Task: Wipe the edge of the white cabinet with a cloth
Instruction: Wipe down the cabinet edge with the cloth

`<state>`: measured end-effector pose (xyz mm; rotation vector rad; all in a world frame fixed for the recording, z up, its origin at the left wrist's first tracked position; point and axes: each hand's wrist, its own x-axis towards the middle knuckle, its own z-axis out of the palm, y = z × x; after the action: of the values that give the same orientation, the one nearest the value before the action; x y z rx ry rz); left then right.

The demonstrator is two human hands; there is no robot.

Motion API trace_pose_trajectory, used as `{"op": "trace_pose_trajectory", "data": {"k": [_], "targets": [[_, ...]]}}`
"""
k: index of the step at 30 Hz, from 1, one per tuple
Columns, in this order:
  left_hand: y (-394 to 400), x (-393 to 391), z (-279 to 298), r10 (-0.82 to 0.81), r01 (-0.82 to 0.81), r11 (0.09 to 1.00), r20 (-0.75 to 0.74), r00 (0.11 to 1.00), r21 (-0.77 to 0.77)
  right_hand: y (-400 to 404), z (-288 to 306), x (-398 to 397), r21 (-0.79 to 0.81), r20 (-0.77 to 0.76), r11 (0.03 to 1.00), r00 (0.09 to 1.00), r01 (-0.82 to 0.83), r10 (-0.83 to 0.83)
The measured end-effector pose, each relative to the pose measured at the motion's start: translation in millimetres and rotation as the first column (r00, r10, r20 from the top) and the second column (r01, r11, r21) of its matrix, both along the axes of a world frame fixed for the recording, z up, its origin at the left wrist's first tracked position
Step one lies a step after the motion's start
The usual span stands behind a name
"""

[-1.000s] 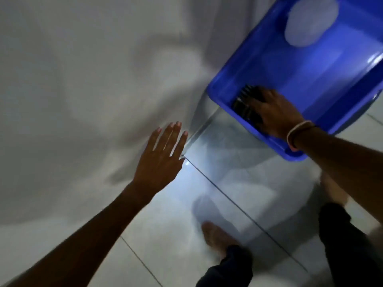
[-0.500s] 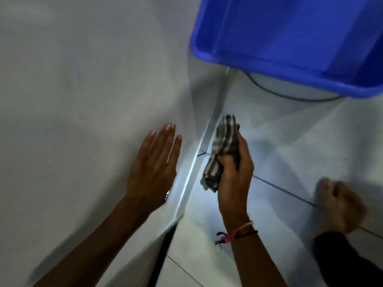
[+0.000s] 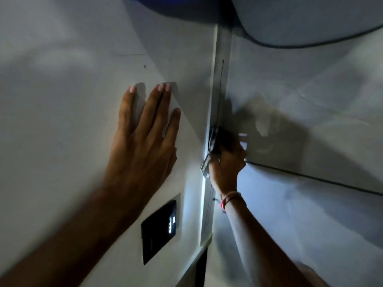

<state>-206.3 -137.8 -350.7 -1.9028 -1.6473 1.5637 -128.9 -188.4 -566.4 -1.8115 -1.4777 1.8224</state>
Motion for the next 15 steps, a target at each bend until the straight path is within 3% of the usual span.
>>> {"op": "trace_pose_trajectory", "data": {"k": [2, 4, 6, 9, 11, 15], "targets": [[0.3, -2.0, -2.8, -0.006, 0.006, 1.0, 0.014, 1.0, 0.014, -15.3, 12.2, 5.5, -0.013, -0.028, 0.998, 0.998, -0.062, 0.061], [0.2, -2.7, -6.5, -0.027, 0.026, 0.999, 0.025, 0.999, 0.044, 1.1, 5.4, -5.6, 0.105, -0.074, 0.993, 0.995, -0.055, 0.063], [-1.6, -2.4, -7.8, -0.022, 0.021, 0.999, 0.023, 0.999, 0.045, 63.7, -21.4, -34.1, 0.244, -0.027, 0.962, 0.991, -0.123, 0.134], [0.4, -2.3, -10.9, 0.005, -0.006, 0.997, 0.023, 1.0, 0.072, 155.7, -44.9, -61.0, 0.238, -0.067, 0.97, 0.996, -0.042, 0.059], [1.4, -3.0, -11.0, 0.02, -0.024, 0.995, 0.041, 0.999, 0.094, 131.9, -31.4, -56.4, 0.254, -0.127, 0.967, 0.991, 0.002, 0.032], [1.3, -3.9, -9.0, 0.035, -0.04, 0.996, 0.057, 0.998, 0.079, 2.8, 11.6, -9.2, 0.059, -0.233, 0.998, 0.972, -0.006, 0.02]]}}
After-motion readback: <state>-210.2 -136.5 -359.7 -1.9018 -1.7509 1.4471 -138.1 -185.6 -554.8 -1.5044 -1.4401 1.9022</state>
